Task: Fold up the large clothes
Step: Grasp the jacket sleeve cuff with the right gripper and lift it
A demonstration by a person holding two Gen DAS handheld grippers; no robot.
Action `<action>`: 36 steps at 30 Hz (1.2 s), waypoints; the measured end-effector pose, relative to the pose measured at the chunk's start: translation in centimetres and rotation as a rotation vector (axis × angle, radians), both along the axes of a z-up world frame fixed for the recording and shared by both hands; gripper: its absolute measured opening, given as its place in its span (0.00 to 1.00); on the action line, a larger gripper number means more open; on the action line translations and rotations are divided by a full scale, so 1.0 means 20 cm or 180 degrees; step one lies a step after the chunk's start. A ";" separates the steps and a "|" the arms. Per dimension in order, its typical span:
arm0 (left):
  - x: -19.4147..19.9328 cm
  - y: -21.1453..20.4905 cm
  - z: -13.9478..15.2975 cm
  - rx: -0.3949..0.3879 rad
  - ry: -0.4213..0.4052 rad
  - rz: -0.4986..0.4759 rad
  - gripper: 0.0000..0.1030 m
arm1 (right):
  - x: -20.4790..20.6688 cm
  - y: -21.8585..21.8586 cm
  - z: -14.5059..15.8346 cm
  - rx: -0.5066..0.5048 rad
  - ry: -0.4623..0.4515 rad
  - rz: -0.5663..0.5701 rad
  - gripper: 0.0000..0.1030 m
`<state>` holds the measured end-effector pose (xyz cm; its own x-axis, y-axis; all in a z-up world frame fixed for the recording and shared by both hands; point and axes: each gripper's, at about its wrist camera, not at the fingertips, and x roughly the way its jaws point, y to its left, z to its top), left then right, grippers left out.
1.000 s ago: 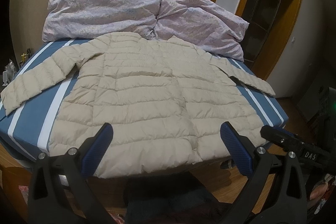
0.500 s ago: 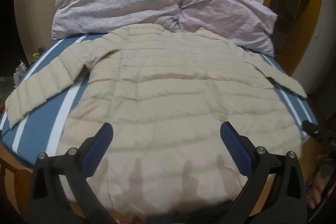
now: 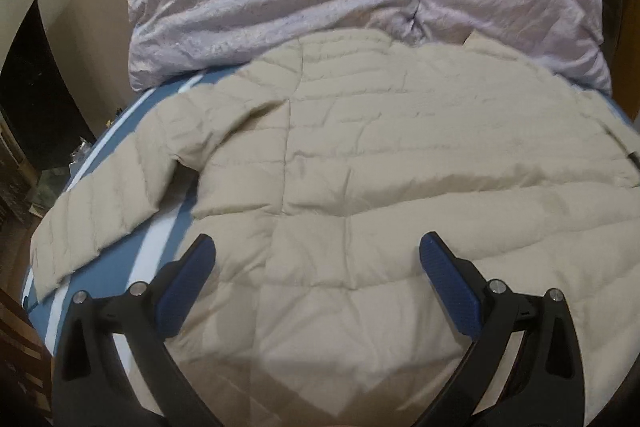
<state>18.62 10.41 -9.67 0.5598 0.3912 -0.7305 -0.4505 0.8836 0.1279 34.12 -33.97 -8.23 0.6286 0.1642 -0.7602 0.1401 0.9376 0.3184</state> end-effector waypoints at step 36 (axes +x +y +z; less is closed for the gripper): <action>0.07 0.07 -0.12 -0.0444 0.0143 -0.0010 0.98 | 0.78 -0.15 0.14 -0.0221 -0.0410 -0.0767 0.06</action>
